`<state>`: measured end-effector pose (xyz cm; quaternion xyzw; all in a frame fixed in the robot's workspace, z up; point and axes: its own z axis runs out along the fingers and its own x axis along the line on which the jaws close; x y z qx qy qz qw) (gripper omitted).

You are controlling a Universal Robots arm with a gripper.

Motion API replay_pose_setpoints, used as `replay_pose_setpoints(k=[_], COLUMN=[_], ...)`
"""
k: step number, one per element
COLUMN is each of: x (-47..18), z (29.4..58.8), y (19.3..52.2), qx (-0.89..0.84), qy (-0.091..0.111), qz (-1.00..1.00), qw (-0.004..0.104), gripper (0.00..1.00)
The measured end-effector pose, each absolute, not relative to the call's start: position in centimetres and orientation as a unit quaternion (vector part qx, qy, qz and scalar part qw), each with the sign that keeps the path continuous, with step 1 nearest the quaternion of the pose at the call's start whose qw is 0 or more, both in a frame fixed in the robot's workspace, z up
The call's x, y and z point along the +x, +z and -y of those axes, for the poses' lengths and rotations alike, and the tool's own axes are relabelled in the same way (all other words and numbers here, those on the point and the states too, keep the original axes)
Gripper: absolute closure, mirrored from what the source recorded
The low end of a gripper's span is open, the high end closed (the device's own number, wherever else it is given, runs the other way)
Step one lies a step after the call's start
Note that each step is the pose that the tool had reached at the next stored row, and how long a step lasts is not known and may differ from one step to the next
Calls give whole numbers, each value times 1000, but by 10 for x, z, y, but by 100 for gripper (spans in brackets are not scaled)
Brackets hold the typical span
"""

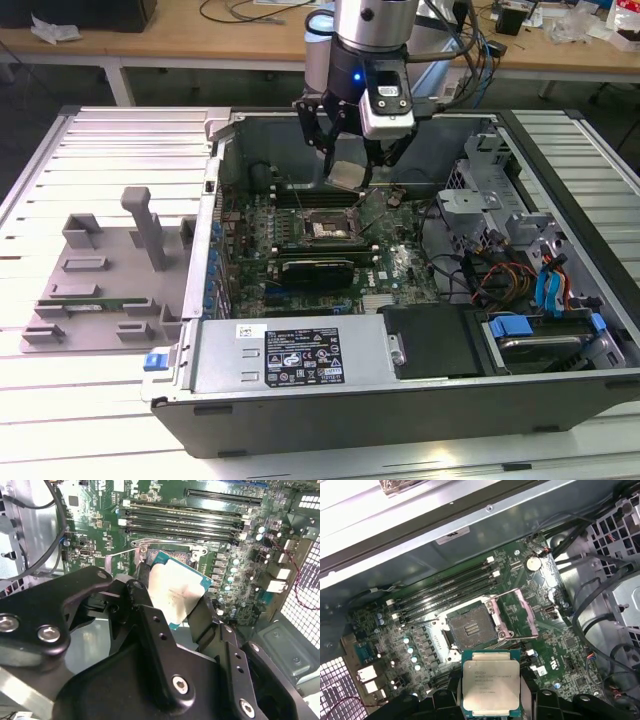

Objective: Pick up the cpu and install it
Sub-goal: 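Place the cpu into insertion slot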

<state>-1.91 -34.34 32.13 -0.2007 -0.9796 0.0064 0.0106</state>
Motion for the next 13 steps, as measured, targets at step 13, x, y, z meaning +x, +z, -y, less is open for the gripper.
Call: replay_pose_setpoints(k=[13], x=[-19], z=[343], y=[321], qx=[-258], qy=[7], qz=[966], qw=[11], gripper=[45])
